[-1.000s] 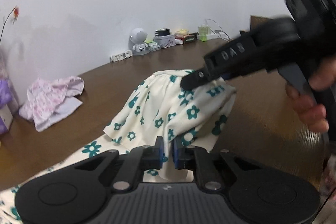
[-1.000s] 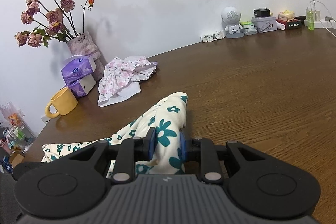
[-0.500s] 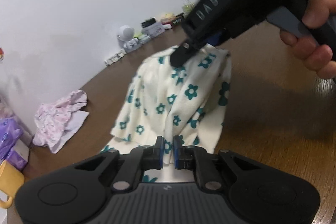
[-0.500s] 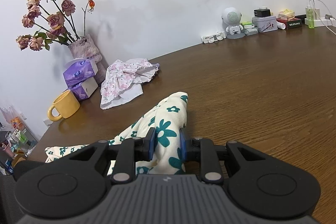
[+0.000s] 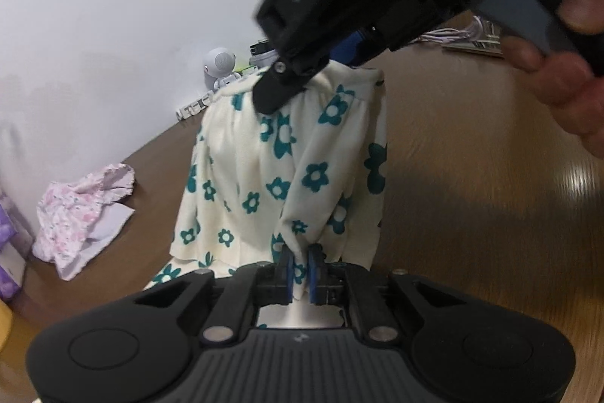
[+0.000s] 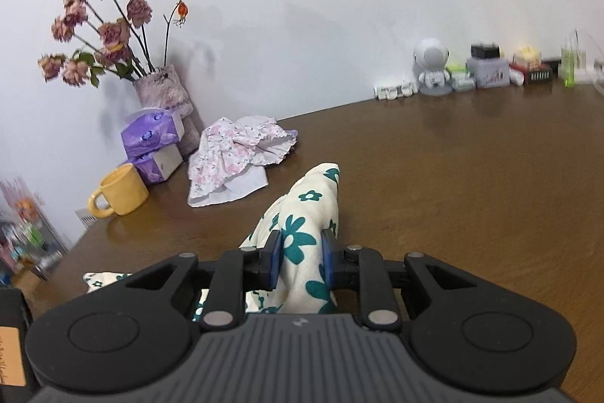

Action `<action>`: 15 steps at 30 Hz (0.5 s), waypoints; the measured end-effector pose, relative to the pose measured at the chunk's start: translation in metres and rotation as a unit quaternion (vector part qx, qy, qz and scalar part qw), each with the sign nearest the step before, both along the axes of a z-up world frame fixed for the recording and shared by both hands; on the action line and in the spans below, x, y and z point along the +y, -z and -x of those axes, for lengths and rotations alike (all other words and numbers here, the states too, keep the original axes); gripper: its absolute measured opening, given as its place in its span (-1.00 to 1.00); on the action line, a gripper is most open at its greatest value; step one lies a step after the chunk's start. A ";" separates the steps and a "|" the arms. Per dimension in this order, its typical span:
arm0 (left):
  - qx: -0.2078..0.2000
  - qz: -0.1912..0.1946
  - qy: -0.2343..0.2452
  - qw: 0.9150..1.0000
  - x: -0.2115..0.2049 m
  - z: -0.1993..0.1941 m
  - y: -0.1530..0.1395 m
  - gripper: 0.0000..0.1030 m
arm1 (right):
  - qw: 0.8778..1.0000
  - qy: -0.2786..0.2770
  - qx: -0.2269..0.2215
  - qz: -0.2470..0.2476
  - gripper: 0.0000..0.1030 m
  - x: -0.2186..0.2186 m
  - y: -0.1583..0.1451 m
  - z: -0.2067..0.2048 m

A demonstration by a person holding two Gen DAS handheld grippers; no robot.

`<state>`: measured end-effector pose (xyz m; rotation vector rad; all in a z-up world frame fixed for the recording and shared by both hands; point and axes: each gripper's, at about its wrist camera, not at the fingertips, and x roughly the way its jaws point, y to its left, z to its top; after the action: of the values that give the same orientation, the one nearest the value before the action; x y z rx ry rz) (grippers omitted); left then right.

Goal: Fold clothes
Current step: 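Lift the bundle end up with the right gripper while the left gripper holds the bundle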

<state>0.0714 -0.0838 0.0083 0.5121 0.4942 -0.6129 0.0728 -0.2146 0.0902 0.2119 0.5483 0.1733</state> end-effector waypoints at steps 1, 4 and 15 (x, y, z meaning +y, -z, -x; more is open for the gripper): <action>0.002 0.004 -0.003 1.000 -0.003 -0.002 0.000 -0.78 | 1.000 0.001 0.003 0.012 -0.61 0.001 -0.003 -0.002; 0.015 0.025 -0.005 1.000 0.003 -0.004 -0.006 -0.41 | 0.999 0.004 0.007 0.042 -0.61 0.006 -0.009 -0.007; 0.053 0.157 -0.044 0.985 0.083 -0.011 -0.040 0.03 | 0.994 -0.027 -0.006 0.108 -0.61 0.038 -0.019 -0.009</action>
<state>0.0820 -0.0006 0.0483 0.1570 0.5075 -0.6209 0.0819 -0.1768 0.1088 -0.0150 0.5564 0.1672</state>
